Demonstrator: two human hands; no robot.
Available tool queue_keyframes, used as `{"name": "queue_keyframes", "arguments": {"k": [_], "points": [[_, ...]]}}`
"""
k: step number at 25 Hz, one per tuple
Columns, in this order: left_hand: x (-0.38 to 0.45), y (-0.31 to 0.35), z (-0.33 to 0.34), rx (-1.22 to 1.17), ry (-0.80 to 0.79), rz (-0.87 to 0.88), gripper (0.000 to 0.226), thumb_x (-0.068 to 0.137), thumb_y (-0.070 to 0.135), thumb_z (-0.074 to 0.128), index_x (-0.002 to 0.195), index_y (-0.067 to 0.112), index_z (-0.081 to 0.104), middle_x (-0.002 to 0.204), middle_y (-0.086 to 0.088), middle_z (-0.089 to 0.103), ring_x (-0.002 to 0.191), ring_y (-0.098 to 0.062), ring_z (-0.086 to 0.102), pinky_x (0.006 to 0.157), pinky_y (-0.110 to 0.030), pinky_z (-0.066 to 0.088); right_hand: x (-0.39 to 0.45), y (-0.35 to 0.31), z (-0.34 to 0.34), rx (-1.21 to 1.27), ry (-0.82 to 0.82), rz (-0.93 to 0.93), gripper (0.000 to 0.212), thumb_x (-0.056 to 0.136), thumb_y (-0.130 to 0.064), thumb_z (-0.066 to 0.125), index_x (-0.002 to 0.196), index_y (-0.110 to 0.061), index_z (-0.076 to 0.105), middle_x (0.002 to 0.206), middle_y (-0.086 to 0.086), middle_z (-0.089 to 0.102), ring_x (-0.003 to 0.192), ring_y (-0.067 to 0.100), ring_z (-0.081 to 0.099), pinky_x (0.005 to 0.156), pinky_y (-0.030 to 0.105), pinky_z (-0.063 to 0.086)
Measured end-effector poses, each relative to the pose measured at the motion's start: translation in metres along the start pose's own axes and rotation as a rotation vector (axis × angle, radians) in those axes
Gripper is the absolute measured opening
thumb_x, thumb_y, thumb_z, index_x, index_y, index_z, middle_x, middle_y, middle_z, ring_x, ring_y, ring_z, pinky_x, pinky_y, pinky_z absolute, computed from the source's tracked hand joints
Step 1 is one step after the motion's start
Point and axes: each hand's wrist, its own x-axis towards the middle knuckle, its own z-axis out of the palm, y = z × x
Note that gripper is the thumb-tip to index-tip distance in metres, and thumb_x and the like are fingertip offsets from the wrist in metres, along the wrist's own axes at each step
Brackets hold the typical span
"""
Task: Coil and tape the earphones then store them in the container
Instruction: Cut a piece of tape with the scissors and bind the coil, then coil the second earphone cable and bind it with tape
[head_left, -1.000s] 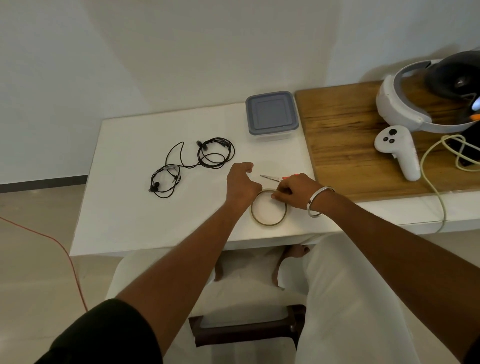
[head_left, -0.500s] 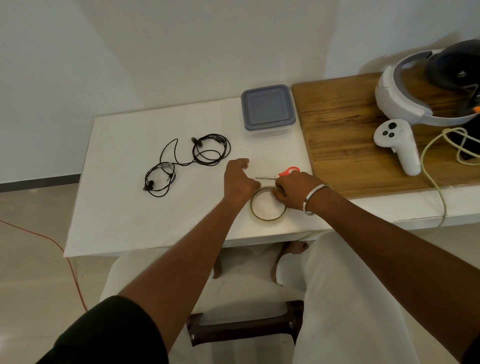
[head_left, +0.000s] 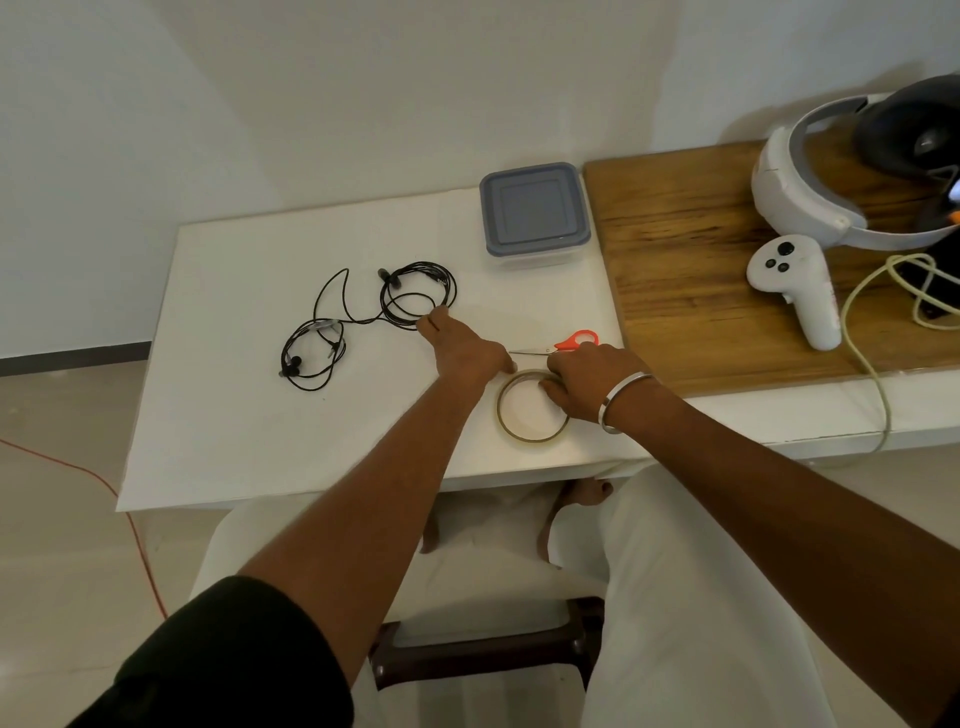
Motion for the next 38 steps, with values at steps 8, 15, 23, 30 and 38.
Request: {"name": "queue_keyframes", "arguments": {"k": [8, 15, 23, 30, 38], "points": [[-0.004, -0.011, -0.002, -0.032, -0.016, 0.076, 0.109, 0.062, 0.005, 0.087, 0.146, 0.006, 0.018, 0.146, -0.007, 0.016, 0.129, -0.017, 0.035, 0.088, -0.016, 0.034, 0.000, 0.002, 0.004, 0.043, -0.007, 0.009, 0.032, 0.094, -0.045, 0.041, 0.102, -0.019, 0.058, 0.086, 0.000, 0.062, 0.069, 0.014, 0.054, 0.069, 0.029, 0.050], [-0.008, -0.036, -0.010, -0.030, 0.005, 0.289, 0.084, 0.075, 0.002, 0.075, 0.143, 0.009, 0.027, 0.141, -0.007, 0.026, 0.111, -0.023, 0.054, 0.088, -0.021, 0.050, 0.000, 0.005, 0.008, 0.100, -0.008, 0.085, 0.040, 0.090, -0.048, 0.047, 0.115, -0.016, 0.046, 0.107, 0.009, 0.059, 0.084, 0.023, 0.058, 0.073, 0.035, 0.051], [-0.019, -0.046, -0.032, -0.158, -0.147, 0.485, 0.064, 0.085, -0.009, 0.057, 0.139, 0.022, 0.043, 0.134, 0.003, 0.044, 0.095, -0.017, 0.059, 0.083, -0.022, 0.052, -0.002, -0.004, -0.004, -0.065, 0.058, 0.091, 0.052, 0.087, -0.058, 0.044, 0.117, -0.016, 0.040, 0.100, 0.008, 0.061, 0.081, 0.024, 0.062, 0.068, 0.034, 0.051], [-0.028, -0.043, -0.050, -0.263, -0.287, 0.434, 0.064, 0.089, -0.003, 0.055, 0.140, 0.033, 0.042, 0.126, 0.008, 0.052, 0.093, -0.020, 0.061, 0.076, -0.030, 0.058, 0.027, -0.043, -0.030, 0.754, 0.357, 0.190, 0.014, 0.091, -0.024, 0.052, 0.101, -0.014, 0.056, 0.095, 0.004, 0.063, 0.080, 0.018, 0.058, 0.076, 0.033, 0.053], [-0.030, -0.042, -0.077, -0.327, -0.335, 0.382, 0.076, 0.090, -0.008, 0.049, 0.150, 0.029, 0.023, 0.126, 0.001, 0.054, 0.090, -0.015, 0.063, 0.078, -0.033, 0.056, 0.052, -0.072, -0.033, 0.965, 0.110, 0.103, 0.023, 0.092, -0.030, 0.054, 0.107, -0.017, 0.065, 0.099, -0.003, 0.065, 0.092, 0.016, 0.061, 0.087, 0.037, 0.054]]}}
